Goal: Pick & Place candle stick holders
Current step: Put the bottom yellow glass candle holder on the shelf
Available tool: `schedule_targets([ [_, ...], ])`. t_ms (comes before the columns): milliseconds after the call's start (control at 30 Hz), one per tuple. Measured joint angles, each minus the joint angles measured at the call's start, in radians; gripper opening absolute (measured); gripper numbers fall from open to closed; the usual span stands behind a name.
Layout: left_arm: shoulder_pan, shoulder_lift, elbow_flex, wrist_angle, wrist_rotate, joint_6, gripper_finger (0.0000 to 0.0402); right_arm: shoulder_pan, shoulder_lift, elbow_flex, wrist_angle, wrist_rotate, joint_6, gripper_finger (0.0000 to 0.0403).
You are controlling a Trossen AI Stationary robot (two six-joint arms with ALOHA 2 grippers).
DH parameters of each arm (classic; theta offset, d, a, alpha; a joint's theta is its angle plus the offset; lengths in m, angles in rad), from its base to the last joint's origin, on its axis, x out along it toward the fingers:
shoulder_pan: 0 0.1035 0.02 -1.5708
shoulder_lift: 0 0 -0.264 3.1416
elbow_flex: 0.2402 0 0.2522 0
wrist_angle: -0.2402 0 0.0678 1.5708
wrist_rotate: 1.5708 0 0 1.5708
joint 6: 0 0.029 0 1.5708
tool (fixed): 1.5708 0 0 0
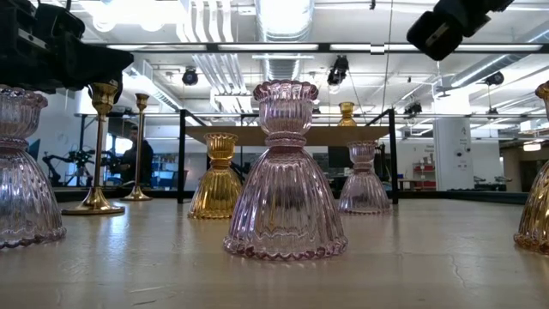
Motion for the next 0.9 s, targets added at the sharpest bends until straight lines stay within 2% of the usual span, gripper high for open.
schedule_targets([
  [133, 0.000, 0.000, 0.000, 0.000, 0.000, 0.000, 0.0030, 0.037, 0.028, 0.008, -0.005, 0.025, -0.021, 0.0086],
  [267, 0.000, 0.000, 0.000, 0.000, 0.000, 0.000, 0.0030, 0.058, 0.116, 0.042, -0.012, 0.030, -0.092, 0.0091],
  [633, 0.000, 0.001, 0.000, 0.000, 0.000, 0.000, 0.0030, 0.127, 0.366, 0.177, -0.051, 0.027, -0.187, 0.0134],
  [900, 0.000, 0.001, 0.000, 0.000, 0.000, 0.000, 0.0030, 0.175, 0.467, 0.245, -0.053, 0.026, -0.178, 0.0160],
])
